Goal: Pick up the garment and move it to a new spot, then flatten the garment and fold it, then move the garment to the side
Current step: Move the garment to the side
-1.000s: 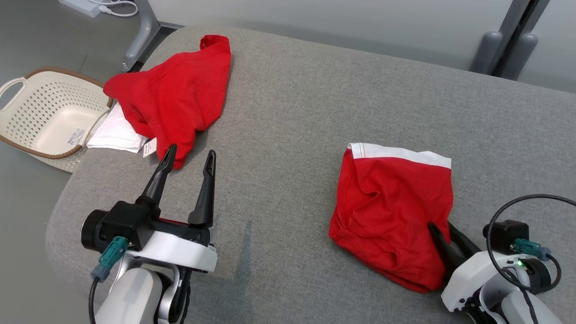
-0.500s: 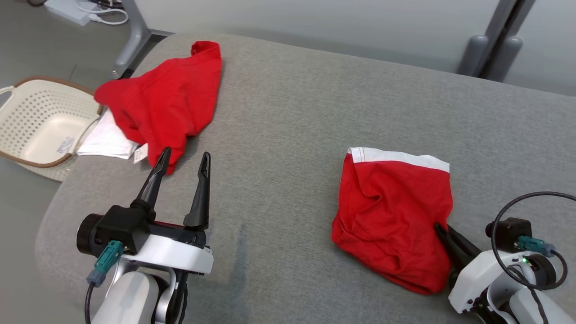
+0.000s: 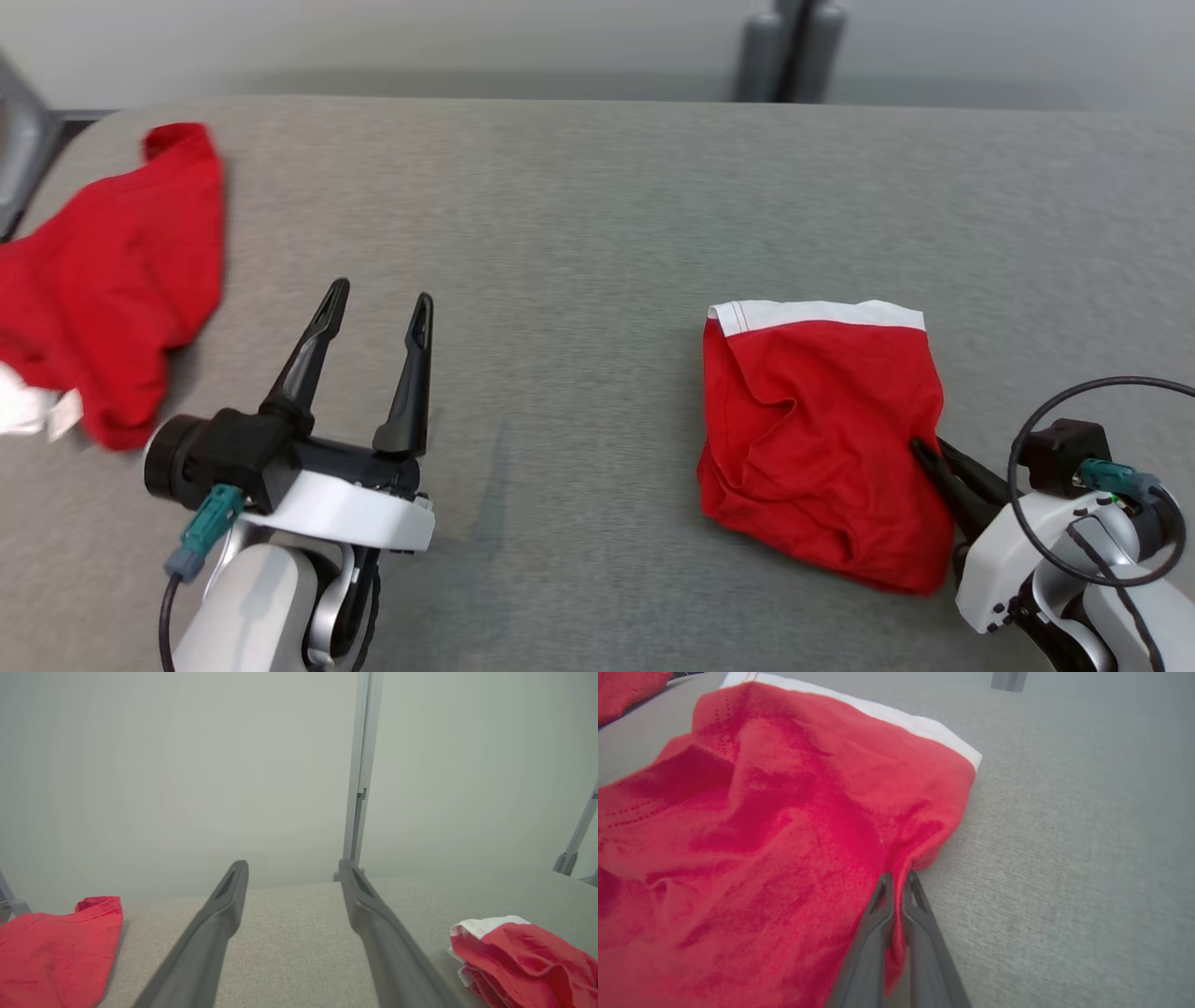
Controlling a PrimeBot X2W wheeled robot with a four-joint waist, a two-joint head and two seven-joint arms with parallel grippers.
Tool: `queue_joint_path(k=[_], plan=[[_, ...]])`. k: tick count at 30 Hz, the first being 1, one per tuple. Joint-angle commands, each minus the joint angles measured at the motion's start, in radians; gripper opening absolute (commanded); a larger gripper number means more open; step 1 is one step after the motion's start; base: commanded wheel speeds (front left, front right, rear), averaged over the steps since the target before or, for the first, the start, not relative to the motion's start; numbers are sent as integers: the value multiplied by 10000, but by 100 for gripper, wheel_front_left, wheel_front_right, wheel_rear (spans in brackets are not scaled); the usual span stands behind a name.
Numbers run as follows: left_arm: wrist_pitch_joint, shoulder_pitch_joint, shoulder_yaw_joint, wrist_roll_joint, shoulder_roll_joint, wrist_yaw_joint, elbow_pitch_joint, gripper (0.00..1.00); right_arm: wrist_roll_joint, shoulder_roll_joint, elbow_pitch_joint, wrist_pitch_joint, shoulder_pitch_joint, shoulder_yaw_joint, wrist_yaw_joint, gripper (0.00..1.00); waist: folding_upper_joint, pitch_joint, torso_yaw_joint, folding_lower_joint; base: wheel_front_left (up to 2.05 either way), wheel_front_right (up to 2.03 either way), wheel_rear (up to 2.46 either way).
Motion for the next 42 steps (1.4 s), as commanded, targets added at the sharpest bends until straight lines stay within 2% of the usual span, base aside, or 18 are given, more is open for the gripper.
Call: queue_joint_path(k=[1, 9, 16, 20, 25, 29, 33, 38, 39, 40, 41, 42], plan=[[-7, -258, -1, 51, 71, -49, -27, 100, -57, -110, -58, 90, -143, 118, -1, 0, 0, 361, -1012, 0, 0, 0, 0], [208, -1016, 19, 240, 312, -32, -241, 100, -53, -510, -114, -41, -1088, 858, -1, 0, 0, 1234, -2689, 0, 0, 0, 0], [606, -1441, -67, 469, 696, -68, -703, 100, -183, -979, 270, -693, -2447, 1108, -1, 0, 0, 2078, -3663, 0, 0, 0, 0], [840, -1639, -120, 591, 837, -115, -917, 100, -269, -1280, 574, -1056, -3096, 1089, -1, 0, 0, 2427, -3917, 0, 0, 0, 0], [1092, -1916, -248, 743, 1022, -127, -1257, 100, -649, -2116, 1174, -1441, -3914, 1092, -1, 0, 0, 2915, -4122, 0, 0, 0, 0], [1273, -1987, -306, 802, 1132, -154, -1501, 100, -849, -2792, 1954, -1591, -4511, 685, -1, 0, 0, 3258, -4212, 0, 0, 0, 0], [1354, -2115, -334, 856, 1237, -155, -1629, 100, -814, -2922, 2426, -1791, -4982, 330, -1, 0, 0, 3470, -4215, 0, 0, 0, 0], [1436, -2281, -449, 836, 1240, -210, -1658, 100, -634, -2610, 3158, -1950, -5359, 17, -1, 0, 0, 3674, -4064, 0, 0, 0, 0], [1441, -2337, -472, 830, 1227, -213, -1650, 100, -633, -2584, 3330, -1974, -5404, -65, -1, 30, 0, 3704, -4022, 0, 0, 0, 0], [1435, -2389, -498, 825, 1206, -225, -1631, 100, -627, -2534, 3442, -2036, -5438, -121, -1, 72, 0, 3729, -3978, 0, 0, 0, 0], [1415, -2409, -516, 817, 1195, -226, -1613, 100, -605, -2456, 3539, -2082, -5446, -196, -1, 100, 0, 3743, -3946, 0, 0, 0, 0], [1386, -2398, -525, 807, 1187, -219, -1583, 100, -604, -2394, 3683, -2115, -5433, -299, -1, 100, 0, 3748, -3921, 0, 0, 0, 0]])
